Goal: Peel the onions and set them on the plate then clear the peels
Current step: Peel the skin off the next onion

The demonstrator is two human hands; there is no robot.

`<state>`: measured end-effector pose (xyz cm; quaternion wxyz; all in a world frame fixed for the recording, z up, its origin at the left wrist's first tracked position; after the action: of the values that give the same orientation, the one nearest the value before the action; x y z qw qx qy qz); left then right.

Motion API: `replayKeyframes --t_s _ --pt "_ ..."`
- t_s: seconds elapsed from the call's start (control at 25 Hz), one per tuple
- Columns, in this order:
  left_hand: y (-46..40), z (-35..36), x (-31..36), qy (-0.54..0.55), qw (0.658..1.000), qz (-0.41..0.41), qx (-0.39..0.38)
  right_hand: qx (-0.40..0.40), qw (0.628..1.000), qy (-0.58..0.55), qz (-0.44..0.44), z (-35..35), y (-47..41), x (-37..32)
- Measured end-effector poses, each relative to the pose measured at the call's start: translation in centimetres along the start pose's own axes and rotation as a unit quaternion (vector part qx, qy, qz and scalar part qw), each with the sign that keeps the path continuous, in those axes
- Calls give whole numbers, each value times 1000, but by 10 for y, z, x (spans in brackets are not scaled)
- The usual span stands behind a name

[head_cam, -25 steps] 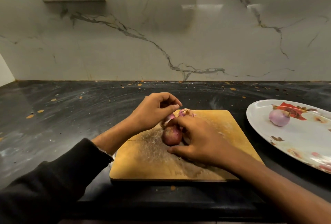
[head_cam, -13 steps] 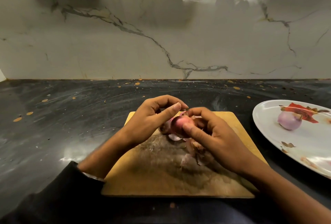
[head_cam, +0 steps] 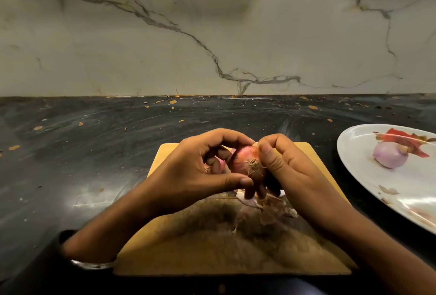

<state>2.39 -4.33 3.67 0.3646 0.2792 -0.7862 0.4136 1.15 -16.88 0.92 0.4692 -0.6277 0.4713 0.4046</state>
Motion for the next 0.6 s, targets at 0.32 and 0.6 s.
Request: replayKeyframes --t_s 0.32,0.6 --pt "0 -13 -2 70 995 -33 59 -7 998 -50 -29 -1 4 -8" --pt "4 -5 -4 52 996 -50 49 2 995 -80 -60 -2 5 -11"
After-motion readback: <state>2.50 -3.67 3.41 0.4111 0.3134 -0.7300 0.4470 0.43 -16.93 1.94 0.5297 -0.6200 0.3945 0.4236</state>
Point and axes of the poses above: each hand's wrist, its own y-axis away from the middle knuckle, its own z-axis out of the palm, x = y × z, the point moved 10 cm from there along -y, towards the middle knuckle, and after that the axes turned 5 degrees about x, right-handed, at the moved point
